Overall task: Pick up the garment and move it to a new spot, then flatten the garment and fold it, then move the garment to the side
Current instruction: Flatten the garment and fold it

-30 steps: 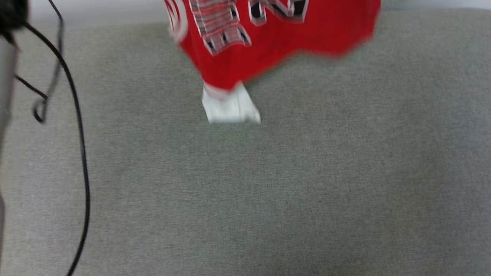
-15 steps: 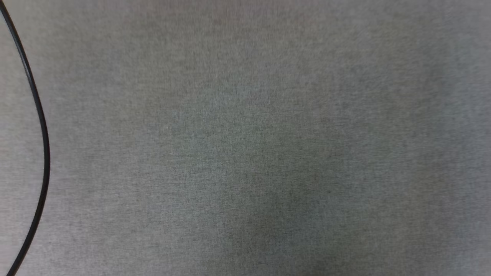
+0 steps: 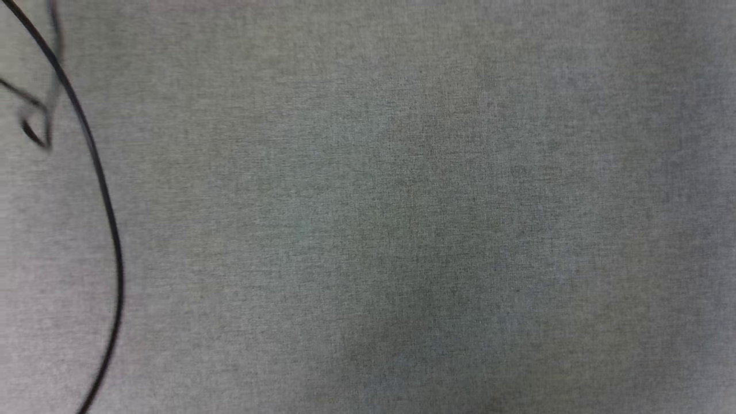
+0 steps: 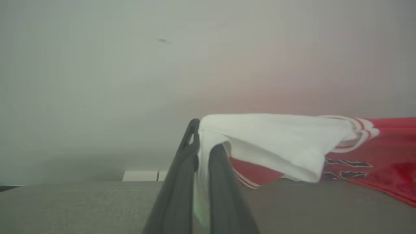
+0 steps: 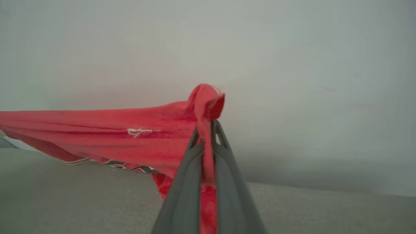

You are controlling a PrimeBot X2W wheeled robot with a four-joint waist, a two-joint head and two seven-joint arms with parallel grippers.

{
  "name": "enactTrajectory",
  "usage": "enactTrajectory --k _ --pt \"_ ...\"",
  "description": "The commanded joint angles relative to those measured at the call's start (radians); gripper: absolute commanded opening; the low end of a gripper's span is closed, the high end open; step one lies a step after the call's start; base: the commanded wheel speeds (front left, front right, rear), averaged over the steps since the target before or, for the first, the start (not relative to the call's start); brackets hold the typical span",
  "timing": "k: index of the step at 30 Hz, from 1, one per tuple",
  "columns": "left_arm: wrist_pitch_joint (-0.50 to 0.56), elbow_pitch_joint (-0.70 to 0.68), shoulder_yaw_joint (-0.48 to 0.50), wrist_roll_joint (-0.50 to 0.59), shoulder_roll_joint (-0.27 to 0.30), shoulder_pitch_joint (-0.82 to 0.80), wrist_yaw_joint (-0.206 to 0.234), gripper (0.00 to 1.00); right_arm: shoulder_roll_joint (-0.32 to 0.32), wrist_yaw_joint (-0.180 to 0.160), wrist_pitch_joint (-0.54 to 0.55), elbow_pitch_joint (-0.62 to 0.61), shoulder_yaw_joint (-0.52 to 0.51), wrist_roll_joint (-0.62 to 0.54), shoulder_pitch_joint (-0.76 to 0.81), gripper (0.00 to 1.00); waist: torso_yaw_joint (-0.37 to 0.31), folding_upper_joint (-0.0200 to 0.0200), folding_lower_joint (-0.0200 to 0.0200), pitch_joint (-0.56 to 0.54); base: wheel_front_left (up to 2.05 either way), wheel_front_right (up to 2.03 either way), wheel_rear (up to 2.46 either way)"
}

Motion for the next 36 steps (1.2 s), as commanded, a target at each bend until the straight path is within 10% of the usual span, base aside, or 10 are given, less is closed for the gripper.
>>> enactTrajectory --k 1,11,19,36 --pt "-0.018 0.007 0.007 -0.018 0.001 0.050 -0.008 0.00 -0.023 -0.003 -0.018 -0.005 0.025 0.017 0.053 0.00 0.008 0.0000 -0.0003 -0.018 0.00 0.00 0.00" --pt "-0.134 0.002 0.012 -0.087 -0.028 0.463 -0.045 0.00 -0.076 -0.003 -0.092 -0.061 0.142 0.145 0.447 0.00 0.027 0.0000 -0.0003 -0.184 0.00 0.00 0.00" --pt "-0.192 -0.111 0.016 -0.111 -0.021 0.808 0.007 0.00 -0.137 -0.004 -0.123 -0.138 0.186 0.206 0.742 0.00 0.040 0.0000 -0.0003 -0.357 0.00 0.00 0.00" --pt "-0.101 -0.750 0.070 -0.187 0.058 1.522 0.320 0.00 -0.172 -0.009 -0.111 -0.445 -0.006 0.197 1.393 0.00 0.089 0.0000 -0.0003 -0.602 0.00 0.00 0.00"
